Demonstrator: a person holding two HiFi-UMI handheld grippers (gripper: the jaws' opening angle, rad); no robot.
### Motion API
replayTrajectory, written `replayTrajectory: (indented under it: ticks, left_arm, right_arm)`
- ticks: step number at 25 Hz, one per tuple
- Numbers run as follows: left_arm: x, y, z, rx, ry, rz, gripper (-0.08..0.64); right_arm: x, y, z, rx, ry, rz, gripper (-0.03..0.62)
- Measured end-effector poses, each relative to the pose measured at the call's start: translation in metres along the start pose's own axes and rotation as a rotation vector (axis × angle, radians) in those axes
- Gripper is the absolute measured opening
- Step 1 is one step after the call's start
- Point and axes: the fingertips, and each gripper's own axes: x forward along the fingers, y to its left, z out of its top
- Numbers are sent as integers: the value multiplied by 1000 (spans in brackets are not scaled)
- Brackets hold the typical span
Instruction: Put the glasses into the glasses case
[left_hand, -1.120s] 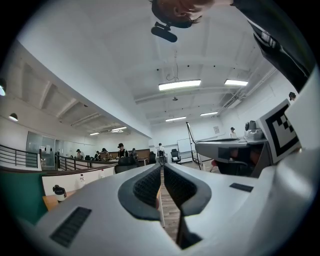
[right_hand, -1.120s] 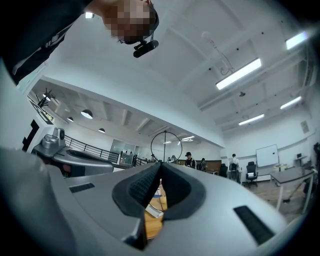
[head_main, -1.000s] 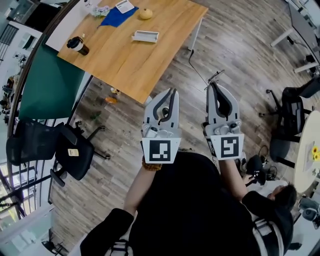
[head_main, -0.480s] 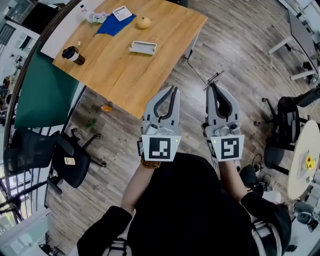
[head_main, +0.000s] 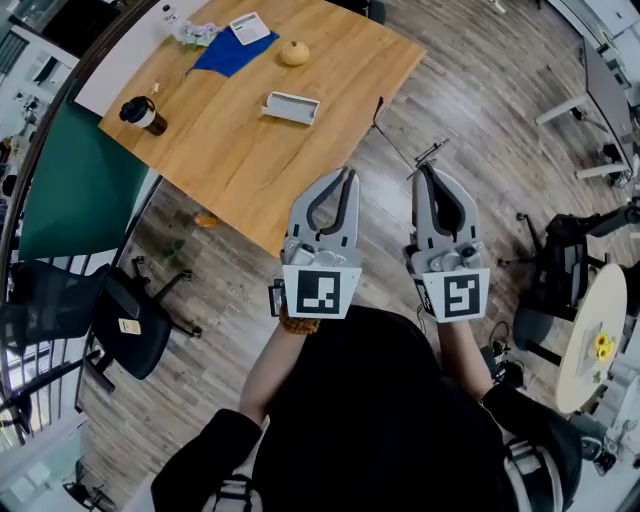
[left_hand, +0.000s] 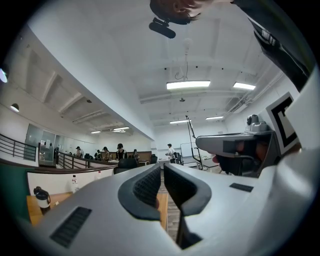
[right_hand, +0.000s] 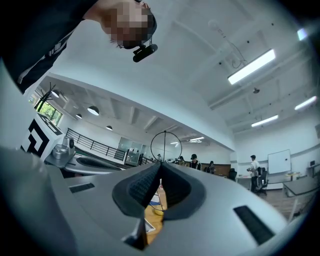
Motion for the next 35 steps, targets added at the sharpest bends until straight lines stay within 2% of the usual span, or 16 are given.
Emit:
replayTrajectory:
  ticks: [8, 15, 19, 21, 24, 27, 35]
  left_arm:
    - [30, 42, -10, -20, -14, 61, 38]
    - [49, 65, -17, 5, -20, 93, 38]
    - [51, 72, -17, 35, -1, 132, 38]
    - [51, 77, -20, 32, 15, 164, 38]
    - [52, 94, -28, 14, 24, 254, 38]
    - [56, 108, -34, 66, 57, 320, 38]
    - [99, 133, -39, 113, 96, 437, 38]
  right_arm:
    - [56, -3, -7, -28, 8, 81, 14]
    - [92, -17, -16, -19, -3, 99, 14]
    - [107, -20, -26, 6, 2, 145, 14]
    - [119, -22, -34, 11, 5, 173, 14]
    - [143, -23, -46, 20, 6, 229, 14]
    - [167, -25, -51, 34, -7, 292, 14]
    - [223, -29, -56, 67, -62, 453, 14]
